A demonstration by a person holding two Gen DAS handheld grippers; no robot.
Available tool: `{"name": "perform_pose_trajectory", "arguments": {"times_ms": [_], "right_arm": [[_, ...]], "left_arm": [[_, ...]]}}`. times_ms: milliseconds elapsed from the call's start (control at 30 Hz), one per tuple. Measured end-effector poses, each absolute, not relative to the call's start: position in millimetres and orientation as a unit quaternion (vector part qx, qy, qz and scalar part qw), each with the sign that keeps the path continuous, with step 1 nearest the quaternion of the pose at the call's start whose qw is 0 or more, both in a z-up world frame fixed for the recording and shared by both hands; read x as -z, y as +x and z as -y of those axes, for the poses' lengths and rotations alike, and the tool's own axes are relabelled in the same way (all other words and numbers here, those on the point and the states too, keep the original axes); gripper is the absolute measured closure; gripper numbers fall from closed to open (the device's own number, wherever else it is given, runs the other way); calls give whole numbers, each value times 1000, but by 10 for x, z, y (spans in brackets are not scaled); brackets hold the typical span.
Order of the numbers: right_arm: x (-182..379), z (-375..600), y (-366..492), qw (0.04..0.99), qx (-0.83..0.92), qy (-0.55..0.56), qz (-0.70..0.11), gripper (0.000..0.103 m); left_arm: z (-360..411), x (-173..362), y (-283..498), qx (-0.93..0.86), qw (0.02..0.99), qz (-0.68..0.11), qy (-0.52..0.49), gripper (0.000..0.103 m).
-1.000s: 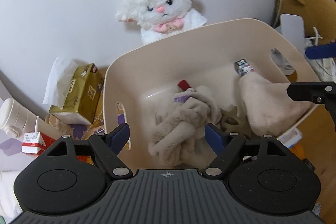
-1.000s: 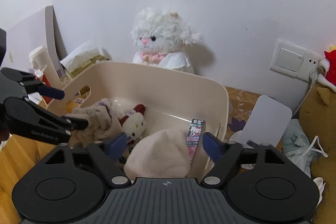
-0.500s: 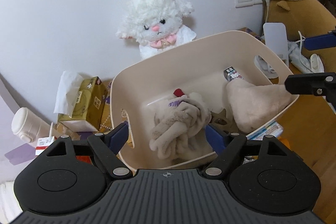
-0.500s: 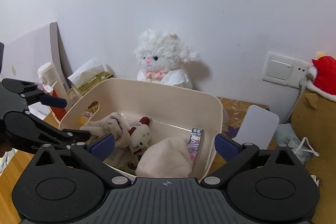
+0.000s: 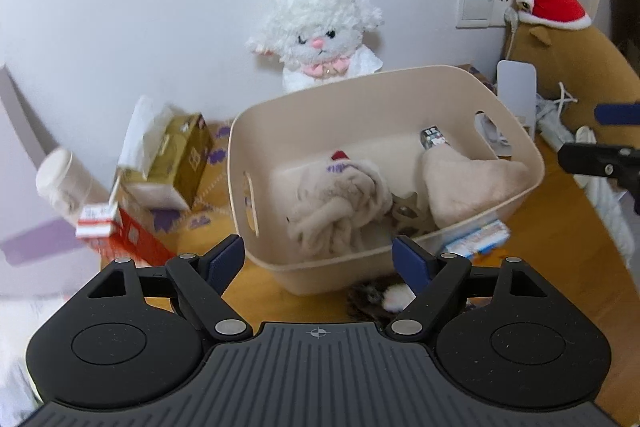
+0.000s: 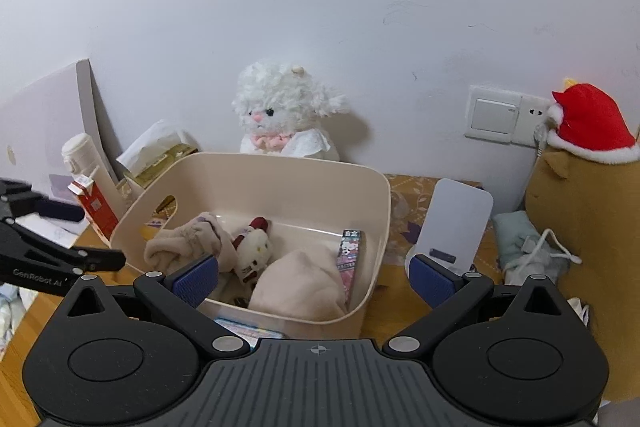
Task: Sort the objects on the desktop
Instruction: 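Move left tool to the orange plush while right tool reaches the blue-white card box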
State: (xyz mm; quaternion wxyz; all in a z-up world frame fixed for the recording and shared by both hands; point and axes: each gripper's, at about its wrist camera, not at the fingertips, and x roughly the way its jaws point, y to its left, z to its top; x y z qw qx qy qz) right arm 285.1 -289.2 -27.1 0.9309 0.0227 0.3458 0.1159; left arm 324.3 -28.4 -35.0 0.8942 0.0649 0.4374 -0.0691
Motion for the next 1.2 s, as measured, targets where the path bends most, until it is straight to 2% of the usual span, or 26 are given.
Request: {"name": "perform_pose_trajectory", "arguments": {"times_ms": [567,1200], "right_arm": [[443,2825,2303,921,-80,35,-380,0],[1179,2638,1712,875,-38,75,-477,0]], "left_arm": [[359,302,2686,110,880,-457,72,20],[229,1187,2291,122,825,-547,76,20]]}}
